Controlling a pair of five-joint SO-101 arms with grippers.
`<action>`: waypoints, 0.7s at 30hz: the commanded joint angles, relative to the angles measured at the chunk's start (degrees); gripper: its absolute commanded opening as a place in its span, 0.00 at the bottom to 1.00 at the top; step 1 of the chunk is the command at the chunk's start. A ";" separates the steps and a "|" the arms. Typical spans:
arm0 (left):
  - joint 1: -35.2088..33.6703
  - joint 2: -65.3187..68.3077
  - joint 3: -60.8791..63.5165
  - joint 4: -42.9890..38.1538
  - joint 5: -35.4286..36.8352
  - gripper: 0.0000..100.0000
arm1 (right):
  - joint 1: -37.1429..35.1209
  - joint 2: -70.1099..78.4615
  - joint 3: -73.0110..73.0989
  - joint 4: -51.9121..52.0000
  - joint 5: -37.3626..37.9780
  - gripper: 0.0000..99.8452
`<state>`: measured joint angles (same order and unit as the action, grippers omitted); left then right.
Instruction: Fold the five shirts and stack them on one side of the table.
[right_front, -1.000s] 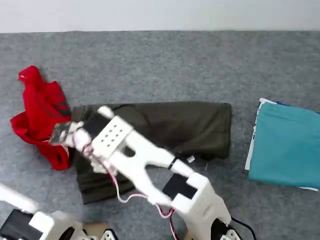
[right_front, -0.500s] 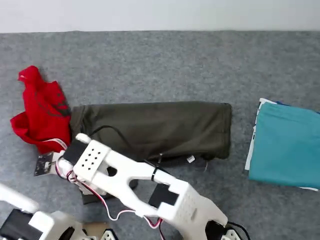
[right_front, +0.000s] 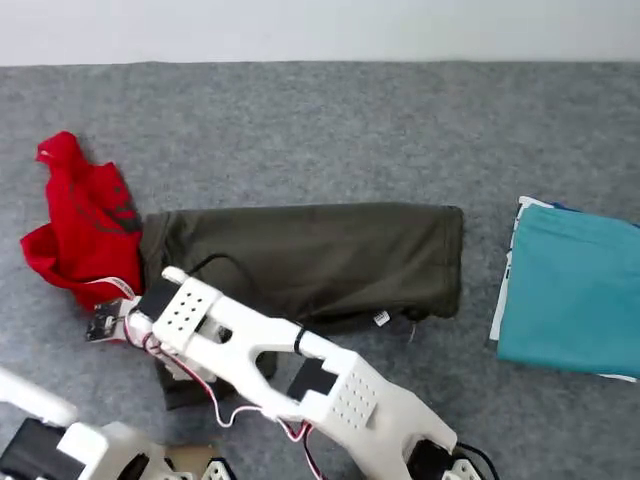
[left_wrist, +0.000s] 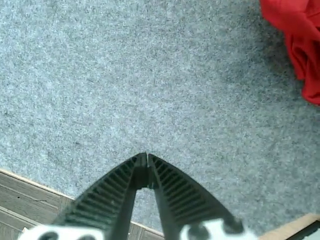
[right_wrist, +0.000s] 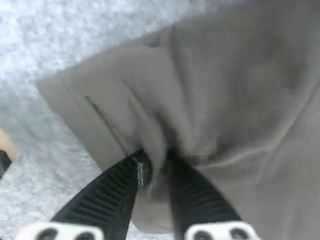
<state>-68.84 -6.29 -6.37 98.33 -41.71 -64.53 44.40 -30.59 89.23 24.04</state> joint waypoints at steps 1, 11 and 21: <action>-0.18 -2.37 -0.22 -0.79 -0.44 0.02 | 1.80 -0.48 -5.19 1.19 -0.09 0.01; 0.00 -2.73 -0.22 -0.79 -0.44 0.02 | 5.67 -0.40 -19.08 10.33 2.55 0.01; 0.09 -2.46 -0.22 -0.79 -0.44 0.02 | 11.38 0.22 -24.53 11.03 2.90 0.01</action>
<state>-68.84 -6.29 -6.37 98.33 -41.71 -55.12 44.92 -51.96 99.78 26.33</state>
